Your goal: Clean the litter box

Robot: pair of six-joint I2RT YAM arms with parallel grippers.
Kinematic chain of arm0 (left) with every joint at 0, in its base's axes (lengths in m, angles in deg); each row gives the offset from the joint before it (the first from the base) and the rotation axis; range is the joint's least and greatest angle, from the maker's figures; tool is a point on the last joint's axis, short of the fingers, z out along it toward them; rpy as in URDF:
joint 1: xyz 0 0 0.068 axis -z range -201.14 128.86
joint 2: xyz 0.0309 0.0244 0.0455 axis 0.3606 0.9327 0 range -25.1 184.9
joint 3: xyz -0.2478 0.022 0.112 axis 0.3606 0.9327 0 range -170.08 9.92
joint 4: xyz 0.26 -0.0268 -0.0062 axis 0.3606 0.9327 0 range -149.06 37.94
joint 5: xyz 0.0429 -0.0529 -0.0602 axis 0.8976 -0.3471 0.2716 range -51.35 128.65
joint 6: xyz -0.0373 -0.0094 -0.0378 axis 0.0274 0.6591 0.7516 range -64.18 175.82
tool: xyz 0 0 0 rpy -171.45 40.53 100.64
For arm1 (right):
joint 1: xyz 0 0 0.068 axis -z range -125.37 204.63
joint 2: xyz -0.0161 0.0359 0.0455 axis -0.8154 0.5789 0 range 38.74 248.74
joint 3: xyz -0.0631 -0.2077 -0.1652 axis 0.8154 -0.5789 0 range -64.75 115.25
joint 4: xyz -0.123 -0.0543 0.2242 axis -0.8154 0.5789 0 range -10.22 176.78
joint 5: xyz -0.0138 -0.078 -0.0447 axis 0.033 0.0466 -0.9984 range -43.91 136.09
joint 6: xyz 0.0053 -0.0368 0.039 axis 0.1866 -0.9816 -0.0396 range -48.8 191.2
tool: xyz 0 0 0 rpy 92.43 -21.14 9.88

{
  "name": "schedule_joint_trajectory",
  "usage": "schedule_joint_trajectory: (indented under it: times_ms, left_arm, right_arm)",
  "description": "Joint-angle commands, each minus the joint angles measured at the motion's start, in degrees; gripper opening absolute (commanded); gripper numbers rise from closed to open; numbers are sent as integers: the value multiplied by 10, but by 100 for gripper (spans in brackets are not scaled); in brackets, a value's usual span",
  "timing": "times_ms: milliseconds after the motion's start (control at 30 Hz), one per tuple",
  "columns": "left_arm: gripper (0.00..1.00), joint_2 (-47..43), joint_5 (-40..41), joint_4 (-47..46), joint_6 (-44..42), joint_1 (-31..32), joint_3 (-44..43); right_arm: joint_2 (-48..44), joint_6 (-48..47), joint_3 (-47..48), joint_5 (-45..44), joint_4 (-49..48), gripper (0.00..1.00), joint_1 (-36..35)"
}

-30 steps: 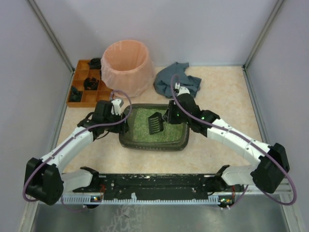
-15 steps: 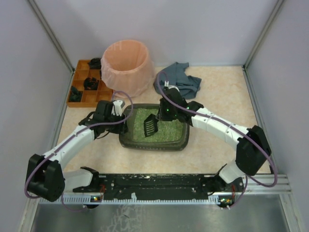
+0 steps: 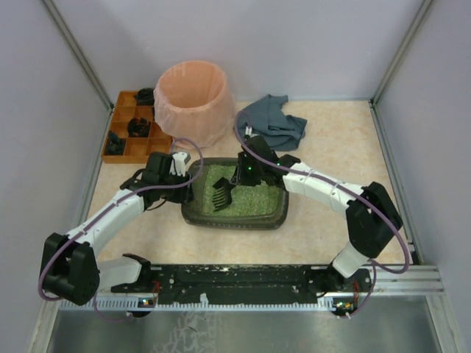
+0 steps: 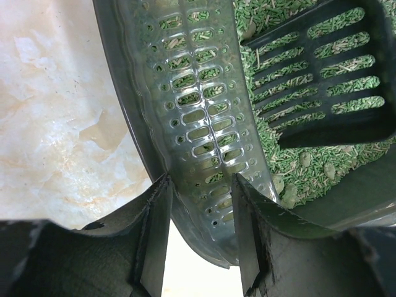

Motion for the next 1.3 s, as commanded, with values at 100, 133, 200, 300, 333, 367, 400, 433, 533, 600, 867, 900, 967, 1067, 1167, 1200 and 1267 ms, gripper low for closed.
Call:
schedule_joint_trajectory:
  times_ms: [100,133,200,300,333,367,400,433,533,600,867,900,967,1067,1167,1200,1267]
  left_arm:
    - [48,11,-37,1,-3,3,-13]
    - [47,11,-38,1,-3,3,-12]
    - [47,12,-38,1,-3,3,-12]
    - [47,11,-38,1,-3,4,-12]
    - [47,10,-38,1,-3,4,-12]
    - [47,10,-38,1,-3,4,-12]
    - [47,9,-38,1,-3,4,-12]
    - [47,9,-37,1,-3,4,-12]
    - [47,9,-36,1,-3,4,-12]
    - [47,9,-34,1,-4,4,-12]
    - [47,6,-29,3,-4,4,-13]
    - [47,6,-28,3,-4,5,-13]
    - [47,5,-28,3,-4,4,-13]
    - [47,6,-28,3,-4,5,-13]
    - [47,5,-29,2,-5,5,-13]
    - [47,6,-28,2,-4,5,-12]
    - [47,6,-27,3,-5,5,-13]
  right_arm:
    - [80,52,-38,67,-69,0,-48]
    - [89,63,-42,78,-83,0,-56]
    - [108,86,-53,100,-121,0,-67]
    - [130,116,-73,122,-174,0,-75]
    - [134,124,-81,125,-190,0,-76]
    - [135,130,-90,124,-200,0,-76]
    - [133,133,-97,121,-206,0,-76]
    - [129,133,-103,115,-207,0,-76]
    - [108,135,-122,94,-210,0,-75]
    - [84,134,-135,79,-219,0,-75]
    - [-21,146,-208,38,-259,0,-40]
    - [-34,153,-223,38,-270,0,-31]
    - [-63,171,-257,37,-291,0,-12]
    - [-105,177,-293,22,-295,0,11]
    - [-147,166,-309,-6,-274,0,21]
    - [-159,163,-312,-13,-268,0,24]
    - [-181,156,-318,-24,-257,0,29]
